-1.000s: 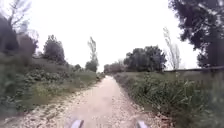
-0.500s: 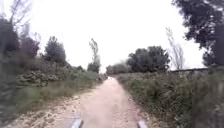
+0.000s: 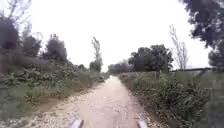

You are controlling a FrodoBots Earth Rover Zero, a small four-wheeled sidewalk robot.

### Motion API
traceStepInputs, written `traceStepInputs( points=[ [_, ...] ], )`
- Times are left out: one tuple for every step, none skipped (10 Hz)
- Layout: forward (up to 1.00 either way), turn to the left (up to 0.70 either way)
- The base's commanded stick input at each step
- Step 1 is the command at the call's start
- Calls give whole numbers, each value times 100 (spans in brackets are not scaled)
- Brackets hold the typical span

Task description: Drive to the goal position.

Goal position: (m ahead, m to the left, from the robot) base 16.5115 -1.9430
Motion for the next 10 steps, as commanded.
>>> traceStepInputs(
  points=[
    [70,0],
    [70,0],
    [70,0],
    [70,0],
    [70,0],
    [70,0],
    [70,0],
    [70,0],
    [70,0],
    [70,0]
  ],
)
